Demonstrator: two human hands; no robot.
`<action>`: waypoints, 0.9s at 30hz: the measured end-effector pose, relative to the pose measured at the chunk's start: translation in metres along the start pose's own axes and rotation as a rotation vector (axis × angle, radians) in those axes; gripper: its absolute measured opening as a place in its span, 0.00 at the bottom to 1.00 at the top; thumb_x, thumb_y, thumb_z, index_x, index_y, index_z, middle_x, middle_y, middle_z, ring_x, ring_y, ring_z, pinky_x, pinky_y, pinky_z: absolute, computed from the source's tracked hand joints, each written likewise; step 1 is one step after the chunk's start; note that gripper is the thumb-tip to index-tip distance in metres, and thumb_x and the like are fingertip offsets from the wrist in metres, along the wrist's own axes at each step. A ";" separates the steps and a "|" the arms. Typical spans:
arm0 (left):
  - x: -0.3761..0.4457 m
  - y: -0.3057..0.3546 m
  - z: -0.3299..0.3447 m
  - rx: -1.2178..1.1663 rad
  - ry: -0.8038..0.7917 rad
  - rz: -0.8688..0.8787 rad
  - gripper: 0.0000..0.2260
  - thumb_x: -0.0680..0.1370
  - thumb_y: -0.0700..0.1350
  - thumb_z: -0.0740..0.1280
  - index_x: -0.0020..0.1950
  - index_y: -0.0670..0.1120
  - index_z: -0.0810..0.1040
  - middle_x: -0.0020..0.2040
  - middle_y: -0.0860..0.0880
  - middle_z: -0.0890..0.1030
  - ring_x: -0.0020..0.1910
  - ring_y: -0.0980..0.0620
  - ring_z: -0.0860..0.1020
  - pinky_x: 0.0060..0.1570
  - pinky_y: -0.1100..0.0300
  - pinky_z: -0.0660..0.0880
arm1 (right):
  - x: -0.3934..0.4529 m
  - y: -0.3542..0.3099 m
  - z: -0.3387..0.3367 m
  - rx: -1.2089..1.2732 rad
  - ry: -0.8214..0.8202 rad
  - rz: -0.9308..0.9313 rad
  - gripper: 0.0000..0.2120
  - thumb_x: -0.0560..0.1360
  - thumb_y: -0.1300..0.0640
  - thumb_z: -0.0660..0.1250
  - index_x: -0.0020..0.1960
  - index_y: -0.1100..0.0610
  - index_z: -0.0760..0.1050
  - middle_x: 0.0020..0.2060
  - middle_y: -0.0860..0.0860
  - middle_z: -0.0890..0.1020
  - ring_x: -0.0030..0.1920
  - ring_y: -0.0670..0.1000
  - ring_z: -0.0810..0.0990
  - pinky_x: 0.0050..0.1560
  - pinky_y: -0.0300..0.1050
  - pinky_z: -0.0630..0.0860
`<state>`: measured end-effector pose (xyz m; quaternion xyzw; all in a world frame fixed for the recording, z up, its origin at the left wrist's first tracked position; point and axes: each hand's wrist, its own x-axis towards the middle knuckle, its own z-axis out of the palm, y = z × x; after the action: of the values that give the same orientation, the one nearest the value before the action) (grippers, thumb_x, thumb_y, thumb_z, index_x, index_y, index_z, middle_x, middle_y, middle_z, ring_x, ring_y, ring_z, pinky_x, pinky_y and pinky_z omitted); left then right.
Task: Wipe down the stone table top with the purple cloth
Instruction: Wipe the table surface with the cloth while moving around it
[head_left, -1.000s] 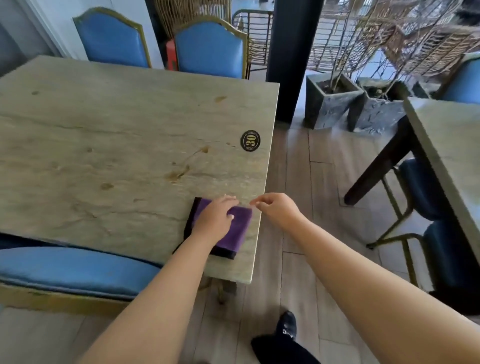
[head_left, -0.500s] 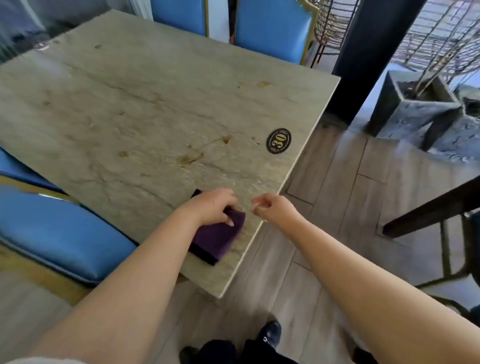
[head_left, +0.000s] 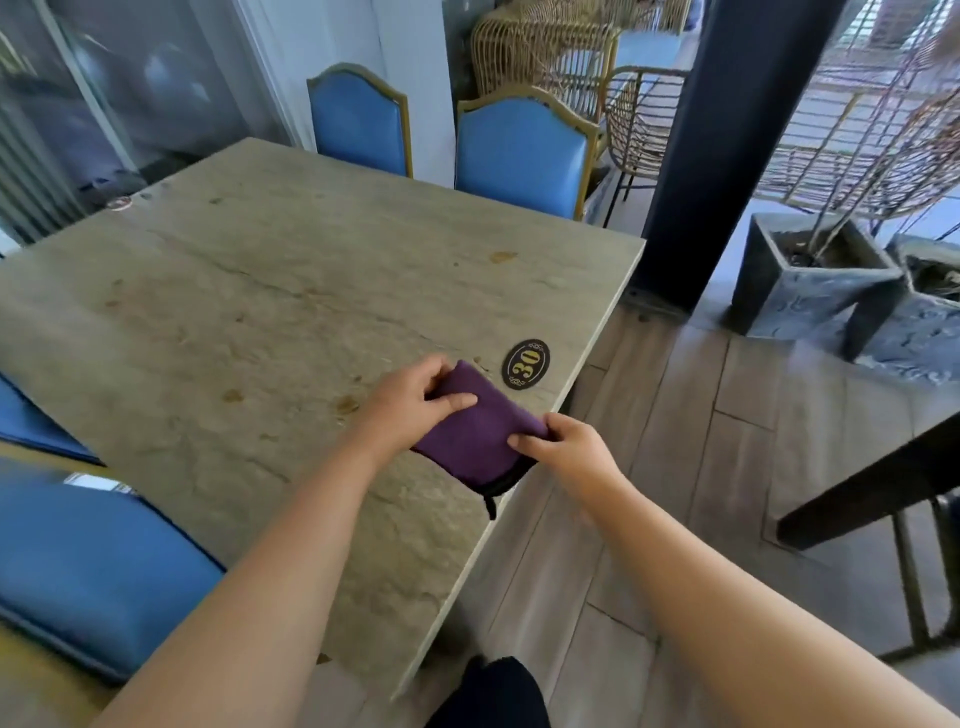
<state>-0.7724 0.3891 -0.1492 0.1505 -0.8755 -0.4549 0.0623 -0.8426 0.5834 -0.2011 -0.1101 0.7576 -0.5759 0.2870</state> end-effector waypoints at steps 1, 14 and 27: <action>0.007 0.004 0.004 -0.102 0.052 -0.018 0.07 0.74 0.43 0.73 0.48 0.48 0.76 0.43 0.49 0.81 0.43 0.52 0.79 0.47 0.60 0.74 | 0.004 -0.007 -0.010 0.096 0.018 -0.024 0.08 0.70 0.56 0.74 0.47 0.58 0.80 0.41 0.49 0.84 0.44 0.48 0.80 0.45 0.41 0.74; 0.155 0.020 0.062 -0.272 0.420 -0.119 0.10 0.79 0.55 0.64 0.55 0.50 0.72 0.50 0.52 0.81 0.52 0.50 0.80 0.55 0.51 0.74 | 0.170 -0.084 -0.087 -0.041 0.148 -0.192 0.08 0.74 0.54 0.70 0.49 0.57 0.77 0.46 0.53 0.83 0.48 0.53 0.80 0.51 0.51 0.78; 0.289 0.008 0.102 -0.677 0.405 -0.472 0.10 0.79 0.40 0.64 0.58 0.51 0.71 0.54 0.48 0.81 0.49 0.49 0.81 0.51 0.42 0.79 | 0.343 -0.101 -0.135 -0.250 0.099 -0.085 0.11 0.70 0.54 0.73 0.52 0.54 0.79 0.45 0.51 0.82 0.48 0.54 0.80 0.49 0.53 0.78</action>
<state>-1.0725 0.3803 -0.2097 0.4028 -0.5897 -0.6785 0.1725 -1.2129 0.4906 -0.1890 -0.1484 0.8314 -0.4932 0.2086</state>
